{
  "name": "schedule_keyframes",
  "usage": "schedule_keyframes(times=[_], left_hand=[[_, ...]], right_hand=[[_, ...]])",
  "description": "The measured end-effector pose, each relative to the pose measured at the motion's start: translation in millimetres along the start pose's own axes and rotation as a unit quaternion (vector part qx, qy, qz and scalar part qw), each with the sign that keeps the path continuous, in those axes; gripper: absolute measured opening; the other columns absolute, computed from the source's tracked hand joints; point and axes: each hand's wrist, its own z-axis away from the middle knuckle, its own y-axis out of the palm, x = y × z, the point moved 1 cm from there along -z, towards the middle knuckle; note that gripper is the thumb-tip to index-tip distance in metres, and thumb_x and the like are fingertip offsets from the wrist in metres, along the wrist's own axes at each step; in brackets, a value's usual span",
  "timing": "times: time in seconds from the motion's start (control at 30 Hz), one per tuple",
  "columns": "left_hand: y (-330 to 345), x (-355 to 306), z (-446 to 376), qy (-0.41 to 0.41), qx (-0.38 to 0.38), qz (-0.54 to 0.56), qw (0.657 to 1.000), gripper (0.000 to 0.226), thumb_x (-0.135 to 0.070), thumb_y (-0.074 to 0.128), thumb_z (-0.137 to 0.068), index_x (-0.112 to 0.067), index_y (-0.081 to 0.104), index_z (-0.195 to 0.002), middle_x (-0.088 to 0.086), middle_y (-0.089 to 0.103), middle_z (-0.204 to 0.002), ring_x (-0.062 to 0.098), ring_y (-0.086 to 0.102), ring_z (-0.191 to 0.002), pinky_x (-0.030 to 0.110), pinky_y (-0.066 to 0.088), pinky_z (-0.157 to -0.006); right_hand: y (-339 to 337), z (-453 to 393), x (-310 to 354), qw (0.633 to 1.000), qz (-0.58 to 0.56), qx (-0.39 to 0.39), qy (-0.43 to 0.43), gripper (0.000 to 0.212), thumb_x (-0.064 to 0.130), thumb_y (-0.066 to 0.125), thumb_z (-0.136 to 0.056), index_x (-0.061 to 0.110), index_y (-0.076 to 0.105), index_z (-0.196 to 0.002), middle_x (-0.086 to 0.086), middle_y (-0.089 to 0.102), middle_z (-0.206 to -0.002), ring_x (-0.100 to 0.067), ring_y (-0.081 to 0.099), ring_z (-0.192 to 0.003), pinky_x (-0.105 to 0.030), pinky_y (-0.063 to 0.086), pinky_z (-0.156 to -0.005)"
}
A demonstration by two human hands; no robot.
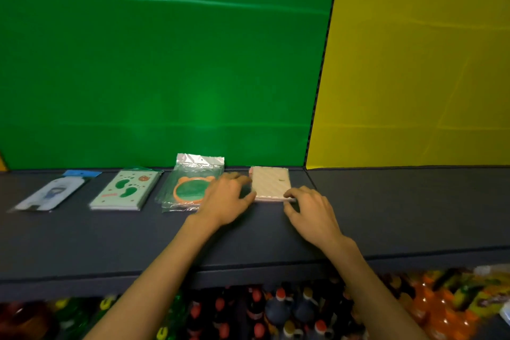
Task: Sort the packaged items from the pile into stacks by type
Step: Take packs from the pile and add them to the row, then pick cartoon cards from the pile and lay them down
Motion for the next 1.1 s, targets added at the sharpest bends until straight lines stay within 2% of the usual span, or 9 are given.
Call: schedule_keyframes(times=[0.13,0.27,0.53,0.67,0.97,1.1], left_hand=[[-34.6,37.3,53.5,-0.029,-0.011,-0.049,0.998,0.047,-0.053,0.05,-0.09,-0.032,0.059,-0.131,-0.002,0.057,-0.139,0.026,0.054,-0.123,0.04,0.048,-0.097],[-68.2,86.7,104.4,-0.107,-0.003,-0.043,0.993,0.046,-0.05,0.053,-0.093,-0.034,0.056,-0.136,-0.001,0.048,-0.148,0.024,0.051,-0.129,0.044,0.049,-0.098],[-135.7,191.4,219.6,-0.226,-0.032,-0.089,0.97,0.052,-0.057,0.041,-0.097,-0.035,0.045,-0.144,-0.003,0.043,-0.151,0.023,0.046,-0.132,0.045,0.045,-0.101],[-172.7,248.3,280.9,-0.261,-0.037,-0.107,0.959,0.053,-0.059,0.038,-0.097,-0.036,0.043,-0.145,-0.004,0.042,-0.152,0.023,0.046,-0.132,0.044,0.044,-0.101],[-262.0,393.4,416.8,-0.313,-0.059,-0.151,0.936,0.055,-0.063,0.035,-0.095,-0.038,0.043,-0.144,-0.005,0.044,-0.15,0.019,0.046,-0.132,0.043,0.046,-0.1],[-293.9,454.6,469.8,-0.334,-0.056,-0.153,0.928,0.063,-0.069,0.025,-0.091,-0.04,0.043,-0.144,-0.005,0.044,-0.15,0.02,0.047,-0.132,0.045,0.047,-0.099]], right_hand=[[23.1,-8.6,53.2,0.997,-0.031,0.013,-0.07,0.027,0.034,0.052,-0.095,0.027,0.064,-0.117,0.002,0.066,-0.115,-0.024,0.059,-0.106,-0.039,0.046,-0.085],[46.3,-13.7,117.8,0.989,-0.058,0.022,-0.134,0.03,0.034,0.052,-0.096,0.025,0.062,-0.122,0.001,0.064,-0.118,-0.024,0.059,-0.108,-0.037,0.043,-0.087],[96.0,-12.0,268.2,0.966,-0.094,0.056,-0.234,0.032,0.035,0.051,-0.097,0.024,0.061,-0.126,0.0,0.064,-0.122,-0.024,0.058,-0.112,-0.039,0.044,-0.091],[122.1,-5.0,356.8,0.958,-0.106,0.07,-0.257,0.033,0.036,0.05,-0.098,0.026,0.058,-0.129,0.002,0.061,-0.126,-0.022,0.056,-0.116,-0.038,0.041,-0.095],[179.8,15.6,563.3,0.946,-0.113,0.081,-0.293,0.033,0.037,0.05,-0.098,0.026,0.058,-0.128,0.002,0.062,-0.122,-0.022,0.057,-0.113,-0.04,0.043,-0.093],[203.1,23.2,643.3,0.946,-0.111,0.084,-0.294,0.033,0.038,0.049,-0.098,0.027,0.057,-0.129,0.002,0.062,-0.122,-0.022,0.057,-0.114,-0.04,0.043,-0.093]])
